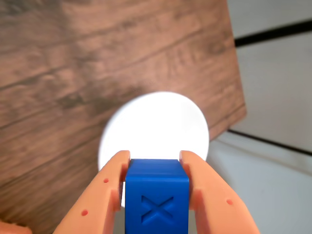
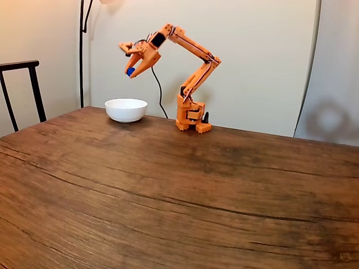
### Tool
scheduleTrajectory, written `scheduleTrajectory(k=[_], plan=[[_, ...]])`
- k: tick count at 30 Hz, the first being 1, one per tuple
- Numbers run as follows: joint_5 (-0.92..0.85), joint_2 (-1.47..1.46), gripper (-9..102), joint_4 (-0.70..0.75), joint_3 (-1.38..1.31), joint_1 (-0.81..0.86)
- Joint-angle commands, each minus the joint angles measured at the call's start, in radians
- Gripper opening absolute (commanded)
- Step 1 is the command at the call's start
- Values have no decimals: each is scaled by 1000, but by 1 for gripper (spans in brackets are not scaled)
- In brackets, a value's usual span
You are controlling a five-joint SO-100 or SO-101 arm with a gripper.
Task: Grasp the cube and drop it in the bowl
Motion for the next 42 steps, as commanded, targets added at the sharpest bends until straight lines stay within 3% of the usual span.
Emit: scheduleTrajectory(k=[1, 12, 22, 25, 31, 38, 42], plan=[[31, 12, 5, -67, 49, 52], [104, 11, 5, -282, 255, 276], [103, 9, 6, -512, 459, 322], [100, 9, 7, -525, 477, 322], [94, 9, 22, -514, 474, 322], [89, 21, 23, -511, 474, 313], [31, 31, 23, -413, 445, 262]])
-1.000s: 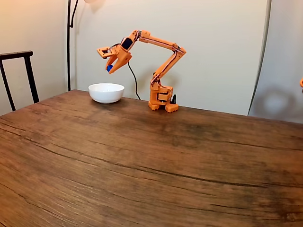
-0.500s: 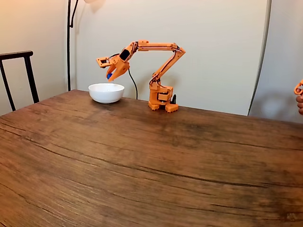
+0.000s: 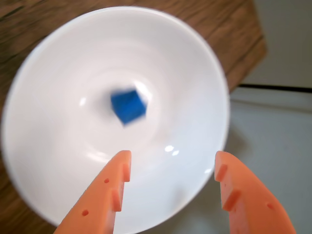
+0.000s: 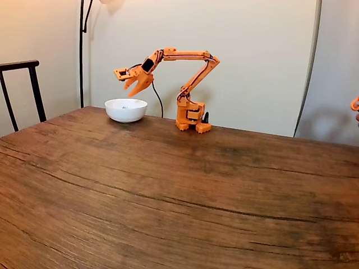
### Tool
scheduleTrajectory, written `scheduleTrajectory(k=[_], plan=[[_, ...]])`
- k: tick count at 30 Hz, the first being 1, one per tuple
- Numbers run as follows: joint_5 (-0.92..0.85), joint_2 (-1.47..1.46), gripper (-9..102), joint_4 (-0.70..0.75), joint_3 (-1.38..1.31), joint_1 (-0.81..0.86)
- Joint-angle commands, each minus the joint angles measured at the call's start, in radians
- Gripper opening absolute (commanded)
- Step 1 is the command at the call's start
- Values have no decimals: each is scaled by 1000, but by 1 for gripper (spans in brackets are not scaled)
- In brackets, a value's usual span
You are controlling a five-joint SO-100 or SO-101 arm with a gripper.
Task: Grasp the cube and drop it in the bowl
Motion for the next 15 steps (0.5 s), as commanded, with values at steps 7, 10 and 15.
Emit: scheduleTrajectory(k=[7, 10, 15], plan=[[-160, 140, 23, 189, -91, -310], [-229, 204, 23, 245, -89, -410], [-328, 307, 23, 321, -80, -586]])
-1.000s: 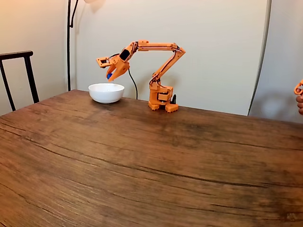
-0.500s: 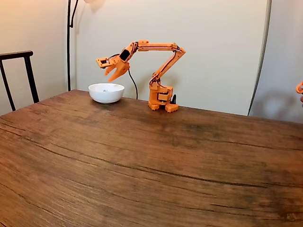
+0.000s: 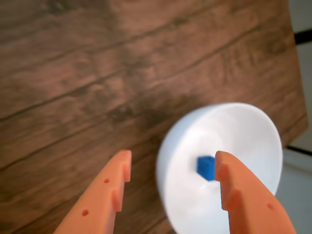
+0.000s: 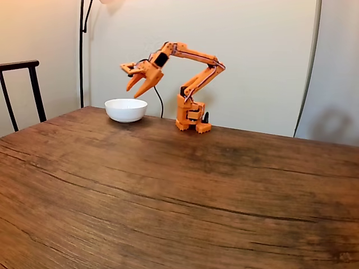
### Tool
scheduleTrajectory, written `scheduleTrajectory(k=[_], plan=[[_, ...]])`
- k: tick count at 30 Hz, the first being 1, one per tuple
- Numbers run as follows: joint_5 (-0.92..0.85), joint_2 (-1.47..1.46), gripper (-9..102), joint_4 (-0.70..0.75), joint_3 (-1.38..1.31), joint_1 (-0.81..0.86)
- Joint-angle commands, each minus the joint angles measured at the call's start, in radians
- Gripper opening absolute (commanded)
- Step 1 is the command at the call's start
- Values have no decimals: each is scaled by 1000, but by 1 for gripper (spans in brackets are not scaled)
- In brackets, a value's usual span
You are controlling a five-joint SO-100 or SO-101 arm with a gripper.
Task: Grasp the cube and drop it in the bowl
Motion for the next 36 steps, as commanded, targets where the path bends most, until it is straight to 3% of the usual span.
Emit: scheduleTrajectory(k=[1, 6, 13, 20, 28, 36], plan=[[-51, 81, 23, 37, -32, -115], [-126, 196, 22, 80, -28, -291], [-196, 336, 7, 83, -25, -483], [-296, 488, 0, 179, 98, -641], [-336, 773, -1, 178, 313, -772], [-336, 769, -1, 163, 376, -857]])
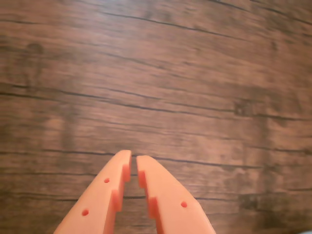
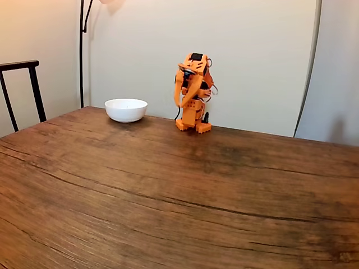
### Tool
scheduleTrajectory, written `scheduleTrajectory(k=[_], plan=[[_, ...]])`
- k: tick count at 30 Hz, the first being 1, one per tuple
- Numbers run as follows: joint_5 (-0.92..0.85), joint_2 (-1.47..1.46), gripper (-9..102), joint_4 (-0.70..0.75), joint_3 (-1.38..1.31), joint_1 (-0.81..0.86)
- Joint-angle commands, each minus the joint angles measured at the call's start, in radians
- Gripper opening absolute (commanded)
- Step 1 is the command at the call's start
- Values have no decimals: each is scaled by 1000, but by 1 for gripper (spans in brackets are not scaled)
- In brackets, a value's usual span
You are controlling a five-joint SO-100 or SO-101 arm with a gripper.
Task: Grasp the cube and drop it in the bowl
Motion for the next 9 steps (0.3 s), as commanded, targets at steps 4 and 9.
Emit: scheduleTrajectory(k=[4, 9], plan=[[-5, 3, -1, -31, 40, -23], [-6, 3, -1, -144, 146, -26]])
